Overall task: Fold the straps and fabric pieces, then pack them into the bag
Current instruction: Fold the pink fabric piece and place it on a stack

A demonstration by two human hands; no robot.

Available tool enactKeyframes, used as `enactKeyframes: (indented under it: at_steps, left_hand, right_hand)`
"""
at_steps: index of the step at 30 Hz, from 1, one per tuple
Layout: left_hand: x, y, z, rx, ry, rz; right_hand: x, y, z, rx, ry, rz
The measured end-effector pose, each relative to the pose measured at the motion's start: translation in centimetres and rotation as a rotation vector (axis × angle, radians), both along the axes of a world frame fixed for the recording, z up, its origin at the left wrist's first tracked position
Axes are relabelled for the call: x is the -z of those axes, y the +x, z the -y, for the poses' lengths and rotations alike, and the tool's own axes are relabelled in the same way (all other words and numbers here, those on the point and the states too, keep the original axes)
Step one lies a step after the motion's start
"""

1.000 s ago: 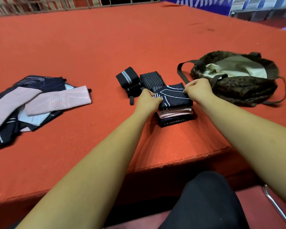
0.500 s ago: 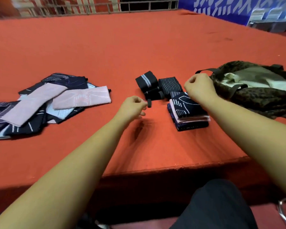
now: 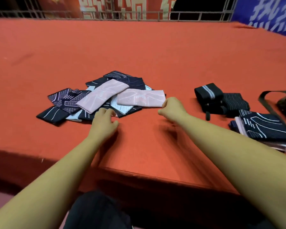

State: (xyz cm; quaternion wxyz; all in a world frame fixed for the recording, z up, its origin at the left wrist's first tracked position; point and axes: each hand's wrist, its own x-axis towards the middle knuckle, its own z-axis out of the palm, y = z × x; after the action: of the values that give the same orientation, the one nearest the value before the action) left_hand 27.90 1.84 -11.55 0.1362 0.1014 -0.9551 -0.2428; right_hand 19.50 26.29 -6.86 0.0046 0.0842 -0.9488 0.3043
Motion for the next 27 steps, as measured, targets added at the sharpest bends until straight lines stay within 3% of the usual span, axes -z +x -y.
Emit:
enactKeyframes:
  at_steps: [4,10,14,17,20,23,25,27]
  left_hand:
    - [2.9,-0.7,1.9,0.074,-0.116,0.046]
    - [4.9,-2.1,2.4,0.068,-0.292,-0.056]
    - [5.5,-2.2,2.7,0.074,-0.300,-0.099]
    - [5.4,-2.5,2.7,0.069,-0.282,-0.114]
    - [5.0,-2.2,2.7,0.089,-0.227,-0.123]
    - [3.9,-1.6,3.1,0.176,0.072,-0.241]
    - [3.5,-1.1,3.2,0.183,0.153,-0.345]
    - [3.2,-0.7,2.6,0.190,0.107,-0.366]
  right_hand:
    - [1.7,-2.0,2.7,-0.115,0.278,-0.148]
    - [3.5,-6.2,3.7,-0.088,0.489,-0.277]
    - [5.7,-7.9,3.0,-0.082,0.554,-0.330]
    - [6.4,-7.9,2.6,-0.173,0.615,-0.506]
    - [5.0,-6.4,2.4,-0.266,0.420,-0.587]
    - [1.3,-3.5,2.1,-0.470,0.168,-0.501]
    - [-1.5,-1.0,1.6,-0.642,0.123,-0.441]
    - [-3.4,1.4,0.9,-0.763,0.126,-0.393]
